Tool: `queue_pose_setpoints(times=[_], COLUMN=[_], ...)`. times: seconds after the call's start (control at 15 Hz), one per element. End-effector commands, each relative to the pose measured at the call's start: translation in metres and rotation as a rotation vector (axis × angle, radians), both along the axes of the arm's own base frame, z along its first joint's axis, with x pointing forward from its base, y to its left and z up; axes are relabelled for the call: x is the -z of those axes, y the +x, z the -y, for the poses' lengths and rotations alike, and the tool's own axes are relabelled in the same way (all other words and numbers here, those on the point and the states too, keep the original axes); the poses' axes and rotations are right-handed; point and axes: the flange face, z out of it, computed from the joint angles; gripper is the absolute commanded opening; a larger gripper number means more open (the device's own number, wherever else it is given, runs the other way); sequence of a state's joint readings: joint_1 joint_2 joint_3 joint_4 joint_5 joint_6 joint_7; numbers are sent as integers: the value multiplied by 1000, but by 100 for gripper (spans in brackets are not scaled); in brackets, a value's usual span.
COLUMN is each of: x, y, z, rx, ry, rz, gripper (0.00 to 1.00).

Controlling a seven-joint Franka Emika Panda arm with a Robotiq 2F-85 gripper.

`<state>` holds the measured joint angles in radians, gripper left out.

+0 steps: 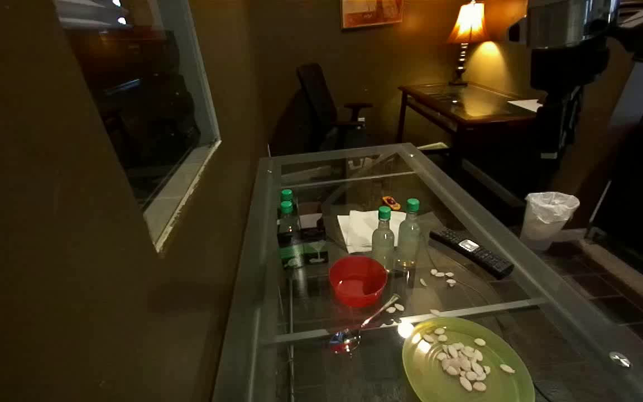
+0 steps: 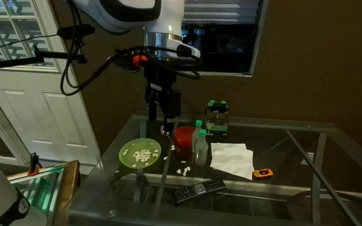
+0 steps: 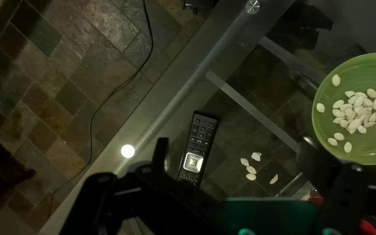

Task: Use the napkin to push the grains on the table slightly to the left

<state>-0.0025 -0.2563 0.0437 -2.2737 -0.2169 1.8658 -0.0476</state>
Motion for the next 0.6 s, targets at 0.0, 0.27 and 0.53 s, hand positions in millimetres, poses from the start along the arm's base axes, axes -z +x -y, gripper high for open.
queue_pose_setpoints(times=[0.0,0.27,0.53], x=[0,0,33], y=[0,0,41], z=[0,0,10], rx=[0,0,151], ry=[0,0,-12], rz=[0,0,146], gripper=[100,100,100])
